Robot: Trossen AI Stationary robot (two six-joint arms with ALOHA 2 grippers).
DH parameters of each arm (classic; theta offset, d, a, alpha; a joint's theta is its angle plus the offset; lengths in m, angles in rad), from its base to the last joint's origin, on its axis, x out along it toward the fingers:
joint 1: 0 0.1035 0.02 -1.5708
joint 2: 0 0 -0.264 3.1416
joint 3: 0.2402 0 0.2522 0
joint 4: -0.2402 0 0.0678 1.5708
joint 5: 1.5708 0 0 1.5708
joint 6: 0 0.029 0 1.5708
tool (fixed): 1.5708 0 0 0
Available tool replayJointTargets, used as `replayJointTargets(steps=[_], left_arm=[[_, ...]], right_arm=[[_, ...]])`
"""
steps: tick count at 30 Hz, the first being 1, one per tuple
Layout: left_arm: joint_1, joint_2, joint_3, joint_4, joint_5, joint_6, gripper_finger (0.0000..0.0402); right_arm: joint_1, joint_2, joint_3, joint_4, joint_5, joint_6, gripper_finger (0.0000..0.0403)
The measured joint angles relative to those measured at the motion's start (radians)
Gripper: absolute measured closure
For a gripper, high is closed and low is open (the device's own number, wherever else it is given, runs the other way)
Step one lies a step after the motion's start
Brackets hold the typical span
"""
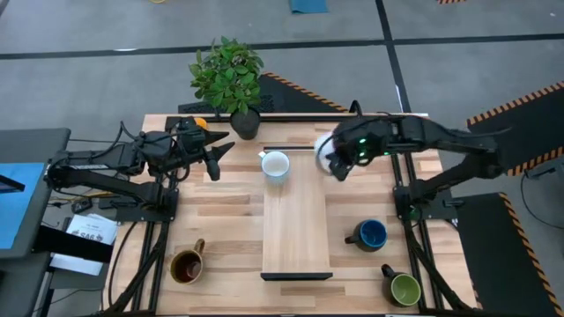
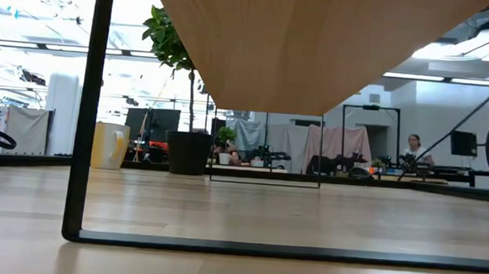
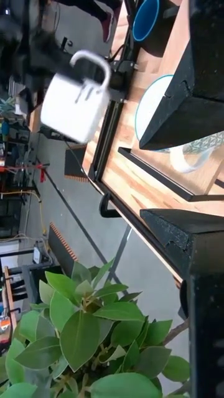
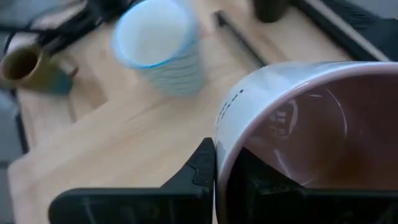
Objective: Place coffee mugs
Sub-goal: Put the white mug on the shelf
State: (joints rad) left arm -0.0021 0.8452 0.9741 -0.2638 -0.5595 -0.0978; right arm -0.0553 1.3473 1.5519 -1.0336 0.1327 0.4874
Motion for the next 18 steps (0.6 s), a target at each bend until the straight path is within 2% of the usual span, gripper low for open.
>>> replayJointTargets(steps=[8,13,18], left_arm=[[0.000,0.000,0.000,0.000,-0.002,-0.027,0.0253],[0.000,0.000,0.000,0.000,-0.002,-0.029,0.0253],[0.000,0.000,0.000,0.001,-0.002,-0.047,0.0253]], right_arm=[[0.078,0.230,0.153,-0.115,-0.065,-0.060,0.0358],[0.089,0.324,0.156,-0.161,-0.065,-0.070,0.0358],[0.087,0.362,0.157,-0.156,-0.062,-0.070,0.0358]])
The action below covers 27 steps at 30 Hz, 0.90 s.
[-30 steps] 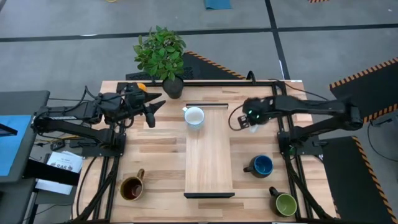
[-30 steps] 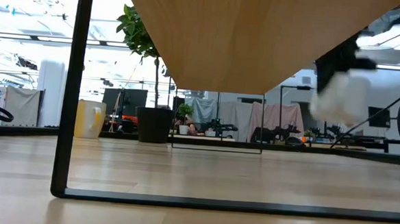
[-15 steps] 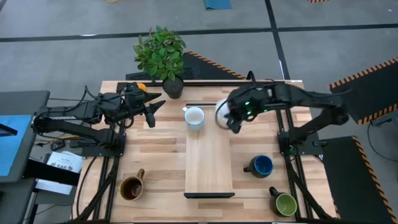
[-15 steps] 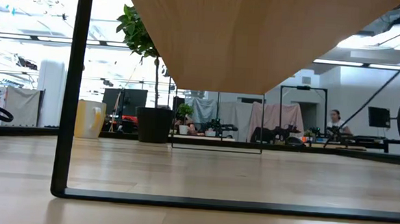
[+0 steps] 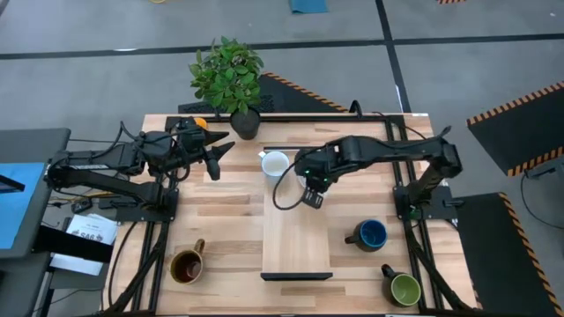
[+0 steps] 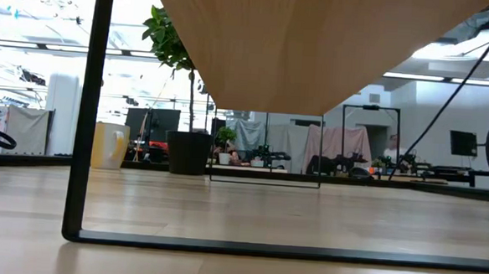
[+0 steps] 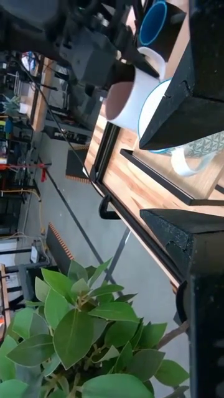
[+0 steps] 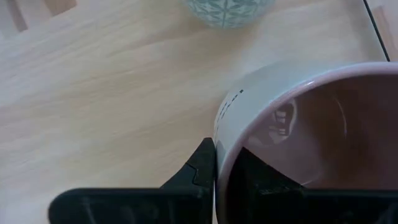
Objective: Place coffee mugs
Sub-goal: Put the white mug on the shelf, then put the blue mug on the shelf
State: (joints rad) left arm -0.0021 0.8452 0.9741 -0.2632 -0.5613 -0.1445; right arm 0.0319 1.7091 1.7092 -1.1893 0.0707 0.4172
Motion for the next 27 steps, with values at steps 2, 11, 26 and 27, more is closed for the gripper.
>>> replayJointTargets(steps=[2,11,26,27], left_arm=[[0.000,0.000,0.000,-0.001,0.000,-0.008,0.0253],[0.000,0.000,0.000,-0.001,0.000,-0.009,0.0253],[0.000,0.000,0.000,-0.001,-0.001,0.012,0.0253],[0.000,0.000,0.000,-0.001,-0.001,0.012,0.0253]], right_arm=[[0.000,-0.001,0.000,0.002,0.005,0.000,0.0358],[-0.019,-0.002,0.001,0.057,0.014,0.000,0.0298],[-0.035,-0.093,0.000,0.060,0.009,-0.005,0.0184],[-0.035,-0.111,0.000,0.061,0.010,-0.008,0.0184]])
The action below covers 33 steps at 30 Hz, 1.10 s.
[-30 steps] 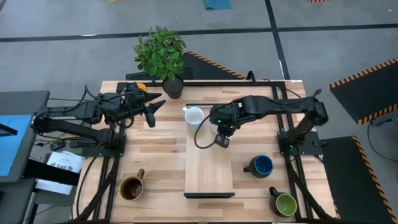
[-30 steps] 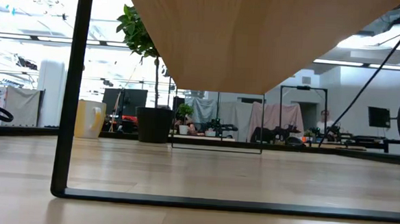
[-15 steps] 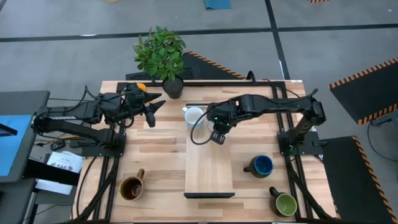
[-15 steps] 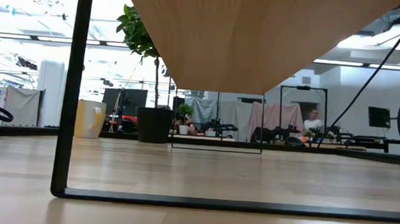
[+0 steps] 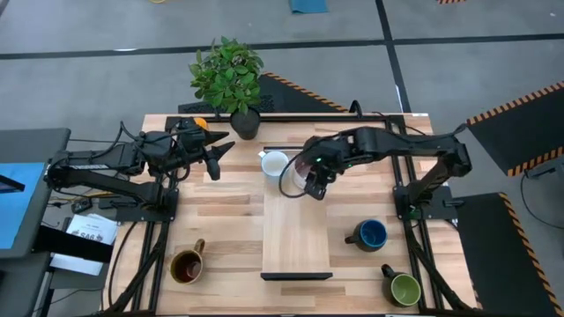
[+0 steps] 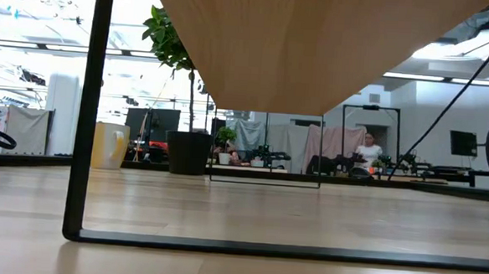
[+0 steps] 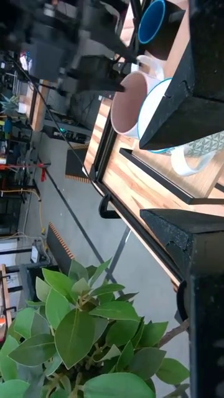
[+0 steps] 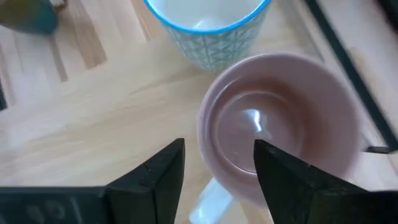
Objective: Place coffee mugs
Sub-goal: Put the blue mug on the shelf
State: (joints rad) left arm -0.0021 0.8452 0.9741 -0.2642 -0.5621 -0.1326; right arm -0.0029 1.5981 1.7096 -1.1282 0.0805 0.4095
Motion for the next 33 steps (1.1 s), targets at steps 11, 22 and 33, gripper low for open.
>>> replayJointTargets(steps=[11,22,33], left_arm=[[0.000,0.000,0.000,-0.012,0.126,-0.061,0.0253],[-0.011,-0.003,-0.037,0.067,0.363,-0.103,0.0253],[-0.010,-0.035,-0.161,0.332,0.392,-0.097,0.0253]], right_arm=[[0.057,-0.278,-0.159,-0.026,0.218,0.024,0.0189],[0.121,-0.620,-0.584,0.384,0.239,0.193,0.0189],[0.121,-0.677,-0.652,0.602,0.241,0.158,0.0189]])
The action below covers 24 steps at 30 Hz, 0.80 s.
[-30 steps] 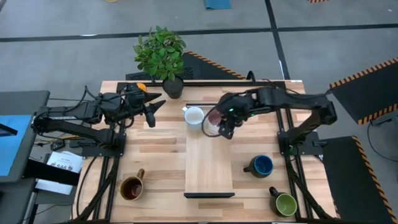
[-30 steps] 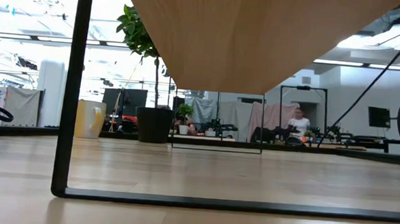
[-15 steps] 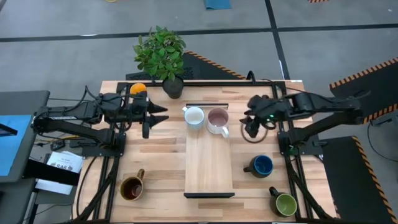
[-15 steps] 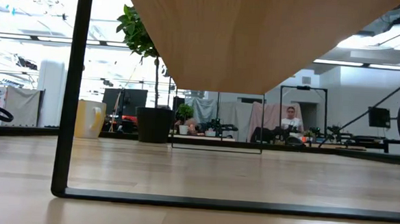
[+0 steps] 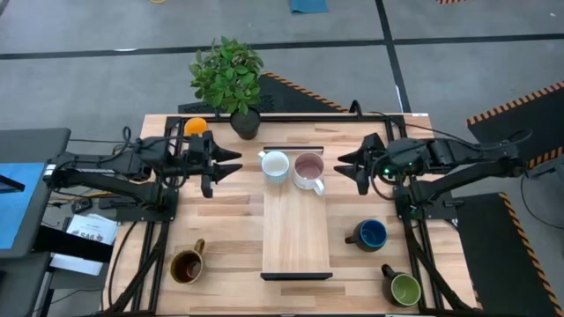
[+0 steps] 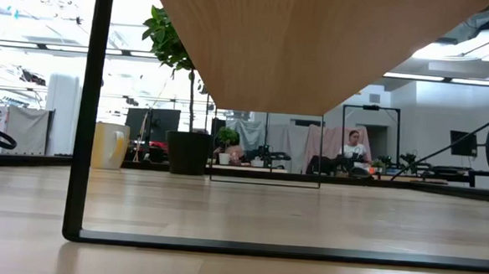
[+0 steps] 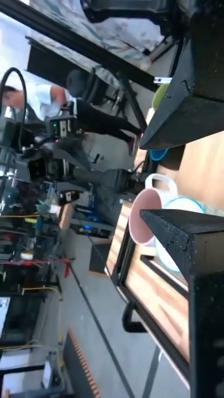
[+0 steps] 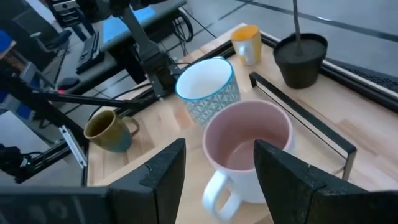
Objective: Place coffee mugs
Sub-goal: Put the blue mug on the shelf
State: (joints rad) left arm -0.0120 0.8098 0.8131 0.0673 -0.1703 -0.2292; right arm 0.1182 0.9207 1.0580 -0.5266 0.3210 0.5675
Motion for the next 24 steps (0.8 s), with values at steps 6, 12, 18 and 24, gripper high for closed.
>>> replayJointTargets(steps=[6,12,18,24], left_arm=[[0.000,-0.018,0.000,-0.017,-0.047,0.011,0.0253],[0.001,-0.019,0.000,-0.017,-0.058,0.045,0.0253],[0.001,-0.019,0.000,-0.030,-0.089,0.046,0.0253],[0.001,-0.019,0.000,-0.035,-0.103,0.047,0.0253]], right_arm=[[-0.003,0.000,0.000,0.000,0.000,0.000,0.0189],[-0.003,0.001,0.000,0.000,-0.001,0.001,0.0189],[-0.003,0.000,0.000,-0.040,-0.092,0.099,0.0189],[0.068,-0.013,0.011,-0.369,-0.382,0.389,0.0189]])
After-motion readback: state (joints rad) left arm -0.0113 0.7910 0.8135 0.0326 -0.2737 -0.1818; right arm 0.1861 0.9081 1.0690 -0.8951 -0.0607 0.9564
